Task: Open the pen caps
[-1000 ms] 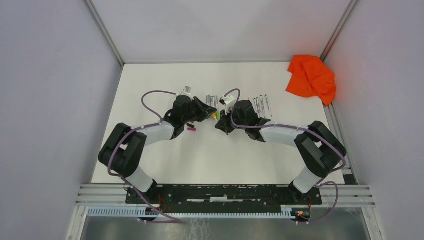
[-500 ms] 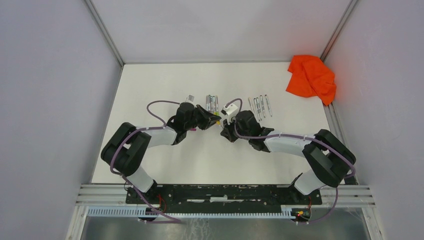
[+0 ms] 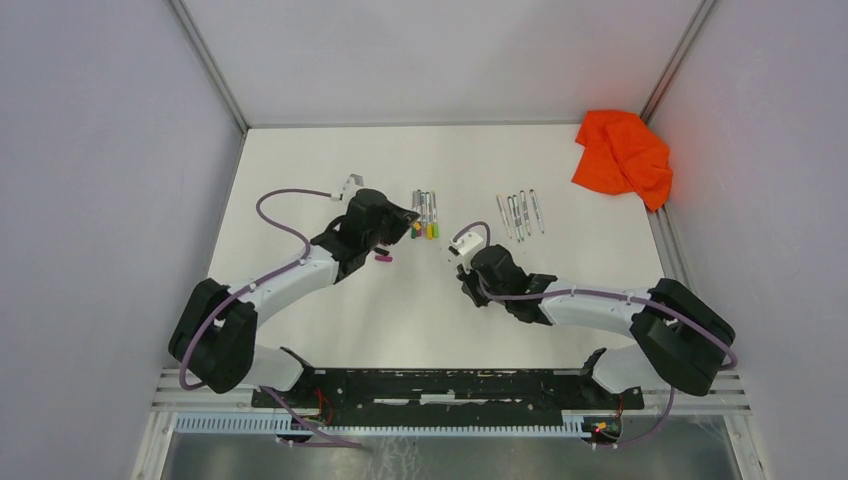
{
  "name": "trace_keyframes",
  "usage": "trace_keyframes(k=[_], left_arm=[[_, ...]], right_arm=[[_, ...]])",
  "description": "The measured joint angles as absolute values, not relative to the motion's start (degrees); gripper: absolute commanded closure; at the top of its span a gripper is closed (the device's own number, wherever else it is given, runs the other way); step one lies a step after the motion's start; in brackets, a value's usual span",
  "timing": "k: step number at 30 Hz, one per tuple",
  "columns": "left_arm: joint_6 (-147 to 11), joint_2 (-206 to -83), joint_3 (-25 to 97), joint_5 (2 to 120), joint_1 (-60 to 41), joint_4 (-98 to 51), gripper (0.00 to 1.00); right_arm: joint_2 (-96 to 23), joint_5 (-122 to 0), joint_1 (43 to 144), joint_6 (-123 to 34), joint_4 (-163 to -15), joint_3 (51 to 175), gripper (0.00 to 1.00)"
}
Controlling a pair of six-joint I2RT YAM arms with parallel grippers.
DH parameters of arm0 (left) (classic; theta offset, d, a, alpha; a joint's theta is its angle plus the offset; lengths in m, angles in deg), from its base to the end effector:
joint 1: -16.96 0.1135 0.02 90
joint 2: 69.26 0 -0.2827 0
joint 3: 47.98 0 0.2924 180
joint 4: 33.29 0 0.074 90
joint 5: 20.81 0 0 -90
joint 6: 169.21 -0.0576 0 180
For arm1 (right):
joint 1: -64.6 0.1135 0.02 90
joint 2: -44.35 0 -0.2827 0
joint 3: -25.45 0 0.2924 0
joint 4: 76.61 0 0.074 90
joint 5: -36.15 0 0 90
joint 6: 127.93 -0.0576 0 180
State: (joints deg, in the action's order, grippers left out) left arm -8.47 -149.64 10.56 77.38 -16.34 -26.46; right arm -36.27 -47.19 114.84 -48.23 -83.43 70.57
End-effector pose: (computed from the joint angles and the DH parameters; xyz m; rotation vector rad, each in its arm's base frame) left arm 0.3047 -0.1903 0.2206 -0.7982 2.0632 -0.9356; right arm 0.2028 0.2333 0.1343 -0.7417 2.2169 0.4031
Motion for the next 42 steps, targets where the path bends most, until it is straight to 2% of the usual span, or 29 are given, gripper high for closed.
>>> trace_keyframes(k=[5,11,26,33,42], left_arm=[[-8.4,-149.6,12.8,82.4,-16.0,-17.6,0.98],[-8.1,-157.2,19.6,84.5,-13.1,-8.8,0.98],[-6.0,-178.4,33.8,77.8,-2.7,-0.6,0.98],[-6.0,-181.2,40.0,76.5,-1.8,0.9,0.98],[-5.0,-182.2,40.5,76.5,-1.0,5.1,0.98]], right_arm=[[-34.7,-43.6,114.6,-48.6,-84.6,71.1,1.00],[-35.8,-42.2,109.9,-49.2,-85.7,74.7,1.00],[-46.7,-46.4,101.1,-49.6,-84.3,83.4,1.00],[-49.5,-49.0,98.9,-49.6,-83.1,84.9,1.00],[-50.6,-49.8,96.3,-49.7,-82.9,85.1,0.99]])
